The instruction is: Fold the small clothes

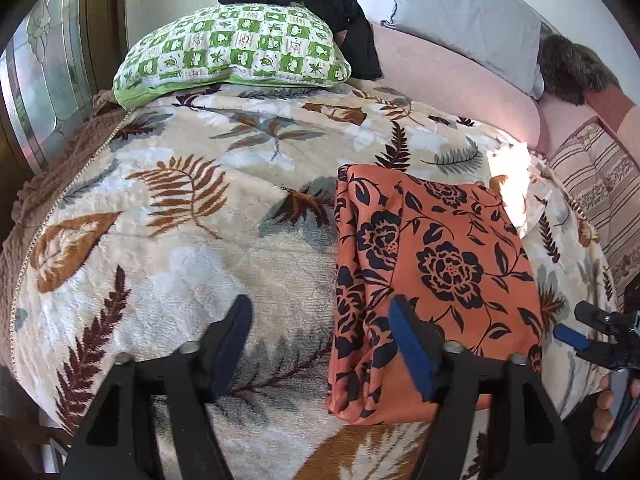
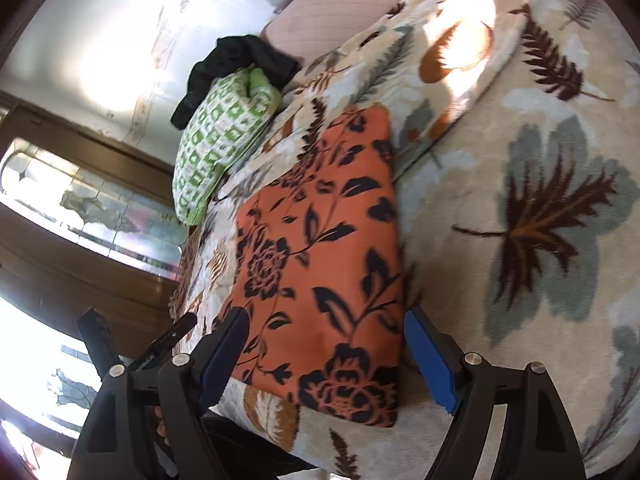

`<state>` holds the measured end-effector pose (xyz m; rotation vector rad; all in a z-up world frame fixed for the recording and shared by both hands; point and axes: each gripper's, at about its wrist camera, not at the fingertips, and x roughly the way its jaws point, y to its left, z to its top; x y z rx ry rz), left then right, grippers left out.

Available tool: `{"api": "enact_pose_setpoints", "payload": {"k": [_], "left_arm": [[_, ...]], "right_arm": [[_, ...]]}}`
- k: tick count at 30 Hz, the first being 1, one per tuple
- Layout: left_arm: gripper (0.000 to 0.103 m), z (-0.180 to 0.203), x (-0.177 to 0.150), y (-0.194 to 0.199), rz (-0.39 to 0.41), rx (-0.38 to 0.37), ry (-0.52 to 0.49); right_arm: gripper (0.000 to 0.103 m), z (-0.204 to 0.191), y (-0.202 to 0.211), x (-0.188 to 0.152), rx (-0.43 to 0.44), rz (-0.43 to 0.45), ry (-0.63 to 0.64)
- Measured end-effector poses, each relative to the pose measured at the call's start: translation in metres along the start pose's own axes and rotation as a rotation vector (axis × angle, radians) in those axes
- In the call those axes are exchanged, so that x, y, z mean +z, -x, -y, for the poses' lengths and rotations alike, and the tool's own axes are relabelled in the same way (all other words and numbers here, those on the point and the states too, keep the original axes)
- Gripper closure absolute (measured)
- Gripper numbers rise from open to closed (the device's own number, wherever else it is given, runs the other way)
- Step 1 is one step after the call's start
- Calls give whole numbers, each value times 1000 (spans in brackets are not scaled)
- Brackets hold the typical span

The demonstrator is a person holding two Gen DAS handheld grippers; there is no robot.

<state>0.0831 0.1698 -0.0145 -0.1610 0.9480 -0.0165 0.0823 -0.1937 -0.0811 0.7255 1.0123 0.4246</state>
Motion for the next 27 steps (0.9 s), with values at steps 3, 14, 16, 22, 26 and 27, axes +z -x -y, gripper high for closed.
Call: {"api": "enact_pose_setpoints", "payload": {"k": [3, 14, 16, 22, 26, 27], "left_arm": [[21, -3, 3, -9, -27, -45, 32], [21, 20, 10, -26, -69, -28, -20], [21, 21, 11, -27, -72, -33, -24], [21, 19, 14, -31, -77, -55, -15], [21, 12, 16, -41, -108, -147, 30], [21, 8, 16, -43, -118, -177, 59]], "right_arm": [[15, 13, -2, 8, -1, -3, -42], [15, 25, -16, 24, -2, -15, -68], [15, 25, -17, 24, -4, -13, -65], [14, 26, -20, 24, -13, -17, -58], [12, 25, -24, 30, -9, -21, -49], [12, 25, -25, 32, -7, -20, -50]]}}
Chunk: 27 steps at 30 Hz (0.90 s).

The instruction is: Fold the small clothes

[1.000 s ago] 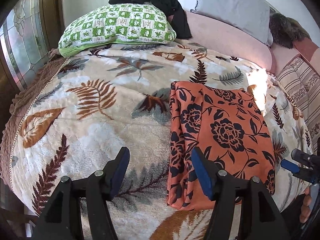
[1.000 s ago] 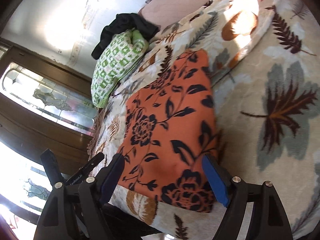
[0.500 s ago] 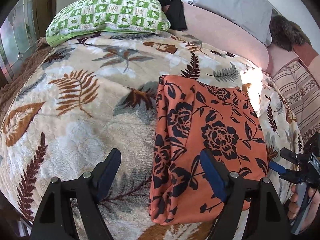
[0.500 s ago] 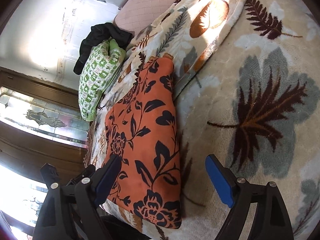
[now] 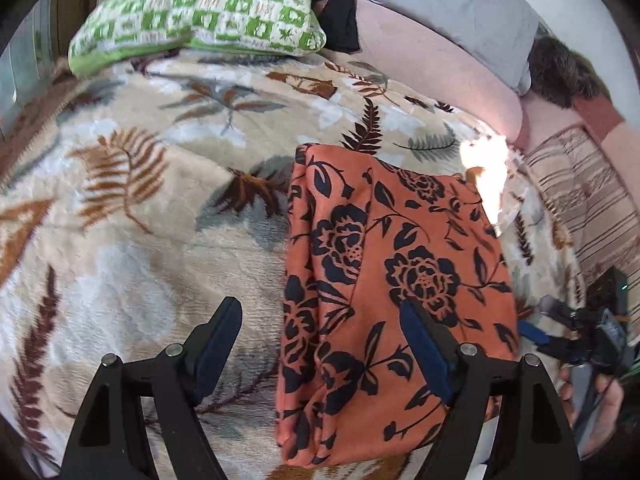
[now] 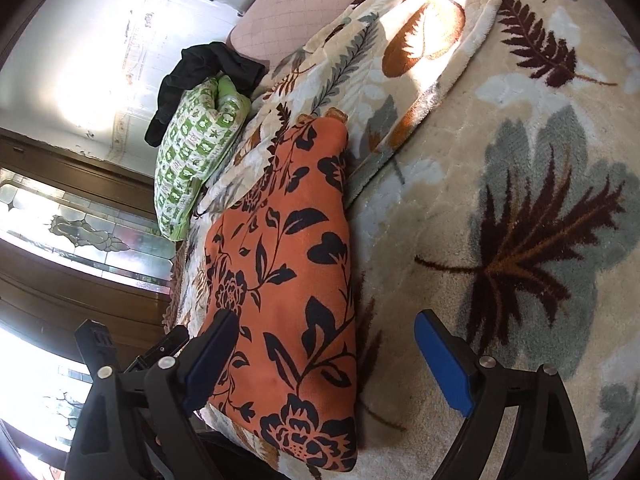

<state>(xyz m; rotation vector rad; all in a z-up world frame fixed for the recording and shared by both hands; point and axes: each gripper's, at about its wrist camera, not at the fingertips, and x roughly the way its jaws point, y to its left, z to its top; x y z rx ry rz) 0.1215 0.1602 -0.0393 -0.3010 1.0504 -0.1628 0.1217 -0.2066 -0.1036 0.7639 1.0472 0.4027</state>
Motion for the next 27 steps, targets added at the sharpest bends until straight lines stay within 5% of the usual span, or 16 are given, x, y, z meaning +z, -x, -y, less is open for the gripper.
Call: {"api": "enact_pose_setpoints", "payload": {"k": [4, 9, 13, 20, 24, 27], "left_arm": [[21, -14, 4, -5, -22, -125, 97], [14, -15, 10, -12, -11, -160, 99], [14, -13, 7, -56, -139, -114, 80], [14, -1, 5, -59, -103, -65, 8], [14, 12, 3, -49, -57, -3, -37], [14, 10, 1, -52, -62, 9, -58]], "right_arm": [[12, -3, -5, 6, 15, -7, 2], [12, -9, -14, 11, 20, -26, 27], [11, -13, -36, 20, 29, -58, 21], [10, -24, -69, 19, 8, -118, 58], [10, -29, -37, 17, -111, 15, 117], [10, -33, -23, 26, -107, 39, 124]]}}
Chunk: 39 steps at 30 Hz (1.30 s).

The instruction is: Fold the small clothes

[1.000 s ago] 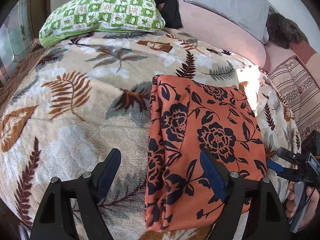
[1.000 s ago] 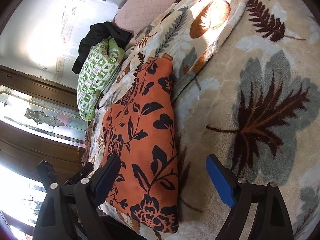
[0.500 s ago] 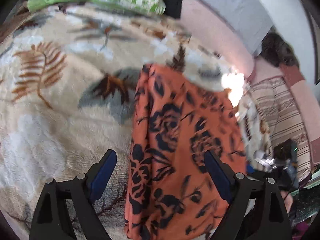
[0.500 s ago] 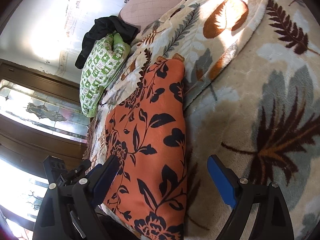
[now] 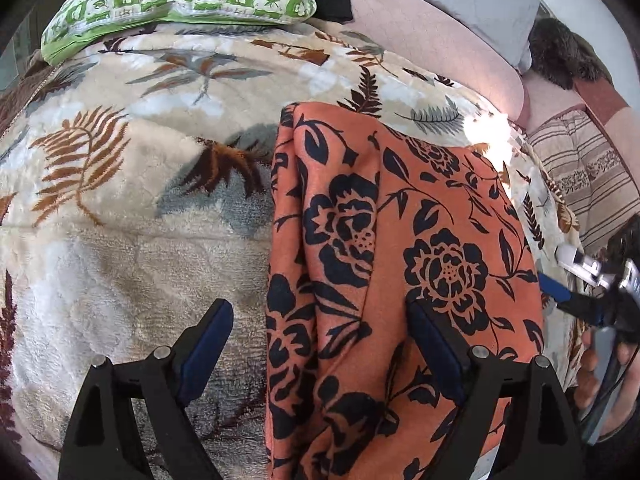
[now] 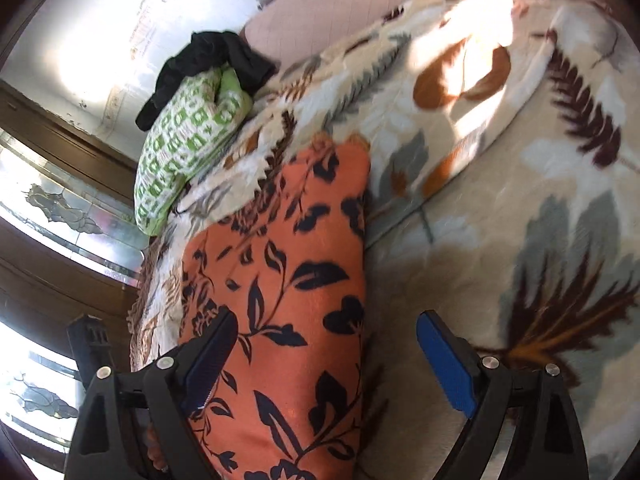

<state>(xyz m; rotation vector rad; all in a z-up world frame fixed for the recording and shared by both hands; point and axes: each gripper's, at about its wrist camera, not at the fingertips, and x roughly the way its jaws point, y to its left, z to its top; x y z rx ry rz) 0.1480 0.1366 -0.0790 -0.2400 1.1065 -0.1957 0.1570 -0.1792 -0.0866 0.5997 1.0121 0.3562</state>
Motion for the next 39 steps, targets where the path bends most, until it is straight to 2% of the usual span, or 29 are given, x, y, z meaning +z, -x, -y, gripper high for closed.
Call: {"api": "enact_pose_setpoints", "payload": {"k": [5, 6, 7, 8, 9, 11, 13, 14, 16, 17, 18, 22, 26, 27, 28, 29, 31, 34, 36, 39], "left_arm": [[13, -1, -4, 0, 9, -3, 8], [13, -2, -5, 0, 11, -3, 6], [13, -3, -6, -1, 11, 0, 4], [13, -4, -8, 1, 12, 5, 1], [13, -5, -8, 0, 15, 6, -2], [10, -7, -9, -1, 14, -3, 2], [10, -4, -8, -2, 13, -4, 1], [10, -2, -8, -1, 16, 7, -7], [10, 0, -10, 5, 34, 26, -23], [10, -1, -11, 11, 47, 35, -19], [11, -1, -12, 19, 66, 37, -10], [11, -7, -29, 56, 127, -13, 22], [14, -15, -56, 68, 107, -19, 59], [19, -17, -62, 66, 103, 12, 57], [44, -19, -66, 59, 77, 67, 39], [57, -21, -68, 51, 42, 106, 30], [55, -32, -70, 41, 30, 80, 69], [55, -27, -69, 43, 31, 107, 43], [55, -26, -70, 48, 22, 84, 70], [54, -16, -65, 69, 83, 81, 46]], "right_arm": [[10, 23, -37, 23, 150, -101, -158], [12, 27, -47, 27, 169, -118, -182], [18, 27, -53, 29, 186, -129, -198], [50, 23, -57, 30, 190, -138, -196], [64, 13, -53, 30, 175, -124, -153], [68, -9, -42, 28, 127, -84, -20], [68, -5, -54, 27, 27, -116, -11], [67, 0, -57, 25, 7, -121, -19], [59, -3, -49, 21, 19, -90, -31], [36, -7, -44, 18, 28, -83, -34], [19, -10, -39, 15, 46, -76, -29], [19, -21, -12, -9, 41, -52, 38], [19, -20, 8, -34, 48, -49, 47], [19, -19, 14, -40, 41, -40, 52], [19, -15, 22, -46, 33, -30, 59], [19, -16, 28, -50, 25, -14, 63], [19, -20, 39, -57, 29, 4, 75], [19, -35, 48, -60, 43, 17, 129], [19, -40, 51, -61, 60, 4, 155], [19, -45, 51, -58, 89, -3, 163]]}}
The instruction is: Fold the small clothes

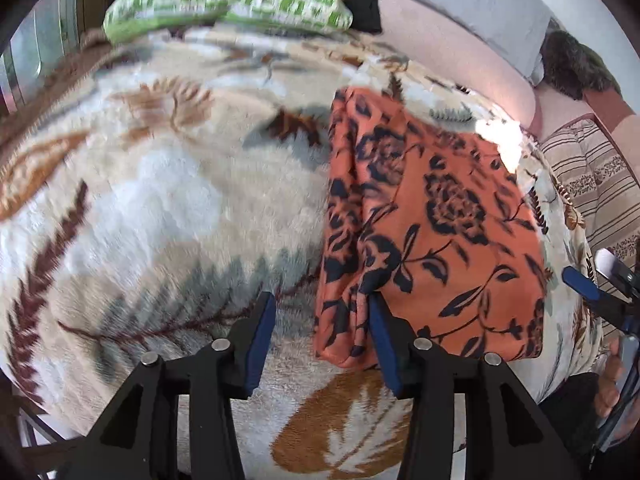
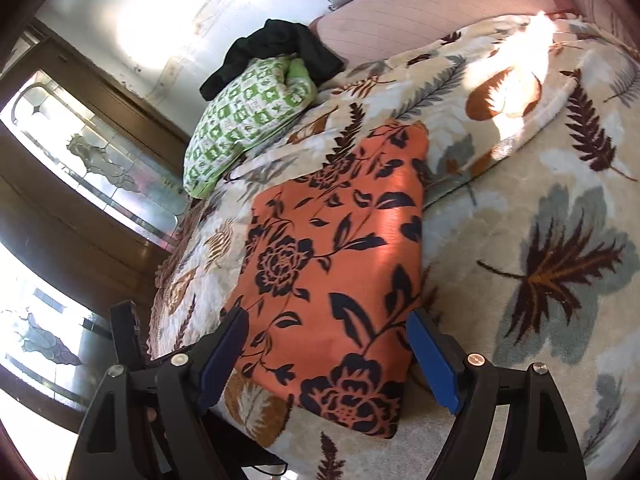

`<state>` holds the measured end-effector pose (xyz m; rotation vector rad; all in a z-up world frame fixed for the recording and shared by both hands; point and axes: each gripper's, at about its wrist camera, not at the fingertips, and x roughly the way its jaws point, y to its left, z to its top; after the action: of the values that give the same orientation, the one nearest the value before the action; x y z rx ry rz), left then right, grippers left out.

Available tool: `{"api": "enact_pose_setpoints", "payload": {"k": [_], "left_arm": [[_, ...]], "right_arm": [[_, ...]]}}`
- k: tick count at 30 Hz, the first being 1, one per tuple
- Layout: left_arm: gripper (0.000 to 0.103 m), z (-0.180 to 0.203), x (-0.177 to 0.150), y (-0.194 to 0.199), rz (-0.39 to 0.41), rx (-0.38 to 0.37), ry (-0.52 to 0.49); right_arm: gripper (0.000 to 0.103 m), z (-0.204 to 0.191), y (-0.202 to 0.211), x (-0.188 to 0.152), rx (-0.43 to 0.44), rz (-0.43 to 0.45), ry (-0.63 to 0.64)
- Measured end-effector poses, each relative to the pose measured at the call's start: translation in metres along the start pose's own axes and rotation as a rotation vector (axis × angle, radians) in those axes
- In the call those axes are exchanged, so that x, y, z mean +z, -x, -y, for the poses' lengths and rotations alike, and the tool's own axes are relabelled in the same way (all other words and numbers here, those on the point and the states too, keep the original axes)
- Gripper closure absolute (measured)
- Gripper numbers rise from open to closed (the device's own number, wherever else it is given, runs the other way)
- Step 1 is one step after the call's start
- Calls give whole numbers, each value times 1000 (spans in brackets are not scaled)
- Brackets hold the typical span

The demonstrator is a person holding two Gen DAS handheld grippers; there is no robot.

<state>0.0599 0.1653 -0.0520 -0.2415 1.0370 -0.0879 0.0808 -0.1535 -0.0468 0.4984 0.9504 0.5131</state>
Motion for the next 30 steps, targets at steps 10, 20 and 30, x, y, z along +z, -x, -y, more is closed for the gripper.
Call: {"api": "enact_pose_setpoints", "payload": {"k": [10, 20, 30], "left_arm": [[49, 10, 29, -32, -13, 148, -58], [41, 0, 27, -40, -7, 155, -43], [36, -6, 24, -41, 12, 142, -18]], "right_arm": [[19, 36, -33, 72, 121, 27, -195], [70, 91, -119, 129, 30, -85, -296], [23, 73, -87, 112, -153, 18, -213]]}}
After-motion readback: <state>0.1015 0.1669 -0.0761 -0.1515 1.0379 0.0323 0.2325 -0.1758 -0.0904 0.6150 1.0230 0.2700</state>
